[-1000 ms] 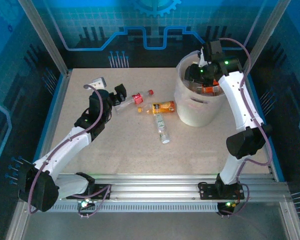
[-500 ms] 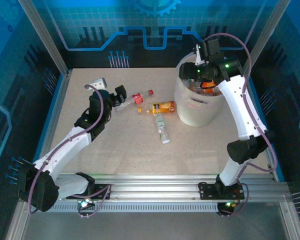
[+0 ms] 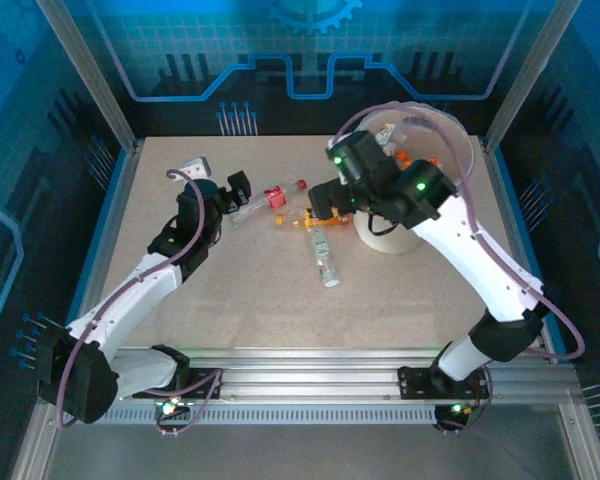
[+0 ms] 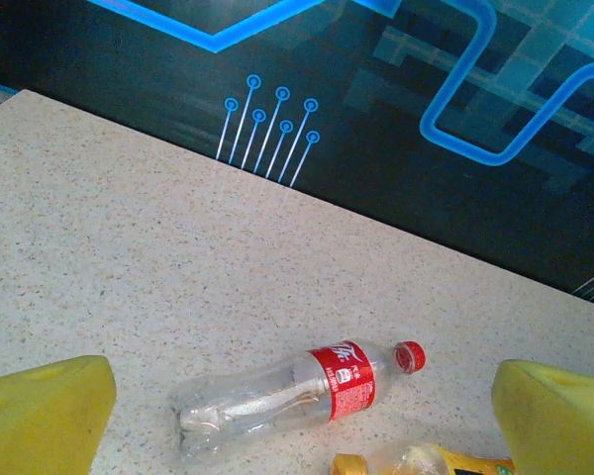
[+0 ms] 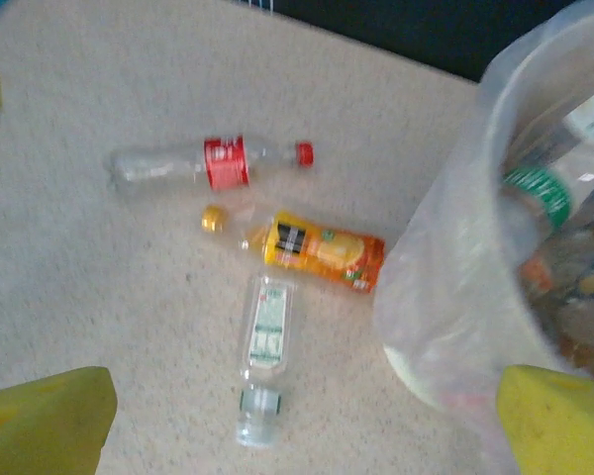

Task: Put the plastic bottles in the bin

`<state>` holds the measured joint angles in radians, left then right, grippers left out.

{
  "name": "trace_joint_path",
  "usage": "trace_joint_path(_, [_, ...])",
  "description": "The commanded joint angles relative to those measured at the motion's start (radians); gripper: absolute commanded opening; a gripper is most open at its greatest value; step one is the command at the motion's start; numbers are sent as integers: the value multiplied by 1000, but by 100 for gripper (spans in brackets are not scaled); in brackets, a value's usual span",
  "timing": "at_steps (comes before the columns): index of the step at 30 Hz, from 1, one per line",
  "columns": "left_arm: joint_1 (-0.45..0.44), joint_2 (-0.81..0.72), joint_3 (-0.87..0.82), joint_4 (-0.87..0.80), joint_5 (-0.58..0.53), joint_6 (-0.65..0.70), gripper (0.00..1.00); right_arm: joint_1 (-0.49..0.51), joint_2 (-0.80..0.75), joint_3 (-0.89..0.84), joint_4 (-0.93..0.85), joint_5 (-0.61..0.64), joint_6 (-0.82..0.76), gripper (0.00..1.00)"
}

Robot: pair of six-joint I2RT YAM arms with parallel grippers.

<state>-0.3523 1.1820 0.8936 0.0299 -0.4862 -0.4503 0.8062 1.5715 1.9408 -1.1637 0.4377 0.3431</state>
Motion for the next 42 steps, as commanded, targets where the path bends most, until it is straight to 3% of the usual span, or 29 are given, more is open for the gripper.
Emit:
trace_joint_path(1, [9,-7,-5,-6,-25,-35,99,35,51,-53,-30,-1,27,100])
trace_joint_path(13, [9,-10,-14,-3,-39,-68,99,62,288,-146,5,-142,37,100])
trace_joint_path(20, [9,-8,-14,-3,-41,-66,99,26,388,-161,53,-199,9,100])
trace_joint_path(28, [9,0,-7,0,-39,-57,99,-22,473,-156,64,-164,-9,100])
trace_joint_path(42, [9,10,-1,-1,-35,-56,99,-68,596,-121,98,-117,-45,88])
